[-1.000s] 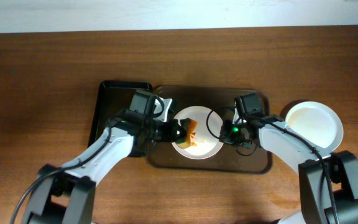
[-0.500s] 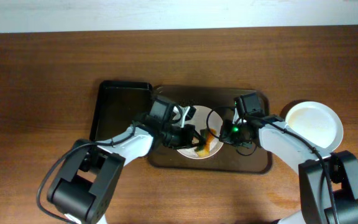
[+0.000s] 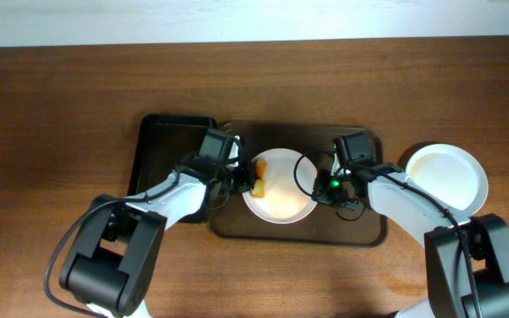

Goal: Clean dirty plates on tray and stack at the side
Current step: 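Scrub the last plate with the sponge held in the left gripper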

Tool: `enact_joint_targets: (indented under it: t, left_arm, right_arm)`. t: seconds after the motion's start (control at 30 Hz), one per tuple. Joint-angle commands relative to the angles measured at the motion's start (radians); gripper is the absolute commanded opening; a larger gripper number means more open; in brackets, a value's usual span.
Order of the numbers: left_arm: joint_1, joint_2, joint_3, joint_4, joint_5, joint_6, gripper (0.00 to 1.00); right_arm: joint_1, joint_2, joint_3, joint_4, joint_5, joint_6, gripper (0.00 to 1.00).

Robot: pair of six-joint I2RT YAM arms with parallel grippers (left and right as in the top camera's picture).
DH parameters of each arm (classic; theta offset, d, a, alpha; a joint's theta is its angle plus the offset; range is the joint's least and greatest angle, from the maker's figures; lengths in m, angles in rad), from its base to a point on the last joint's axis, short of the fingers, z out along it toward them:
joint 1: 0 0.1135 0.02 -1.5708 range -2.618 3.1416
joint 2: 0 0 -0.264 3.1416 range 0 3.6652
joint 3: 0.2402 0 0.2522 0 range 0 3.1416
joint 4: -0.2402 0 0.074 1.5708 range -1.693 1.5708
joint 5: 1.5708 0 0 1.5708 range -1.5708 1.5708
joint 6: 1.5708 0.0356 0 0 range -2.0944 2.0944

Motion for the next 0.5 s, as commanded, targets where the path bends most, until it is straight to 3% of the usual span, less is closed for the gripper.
enact_joint_targets:
  t: [0.0,0.17,0.3,0.4,0.47]
  left_arm:
    - [0.021,-0.060,-0.013,-0.076,-0.241,0.170,0.00]
    - [0.021,-0.272,0.022,-0.094,-0.312,0.217,0.00]
    - [0.030,-0.348,0.022,-0.236,-0.315,0.217,0.00]
    - [0.031,-0.348,0.022,-0.243,-0.115,0.217,0.00]
    - [-0.010,-0.333,0.017,-0.235,-0.102,0.219,0.00]
  right_arm:
    - [0.004,-0.002,0.000,-0.001,-0.002,0.008,0.04]
    - [0.004,-0.002,0.000,-0.002,-0.005,0.008,0.04]
    - [0.004,-0.003,0.000,-0.004,-0.008,0.004,0.04]
    - [0.004,-0.003,0.000,-0.004,-0.008,0.004,0.04]
    - [0.004,-0.003,0.000,-0.004,-0.008,0.004,0.04]
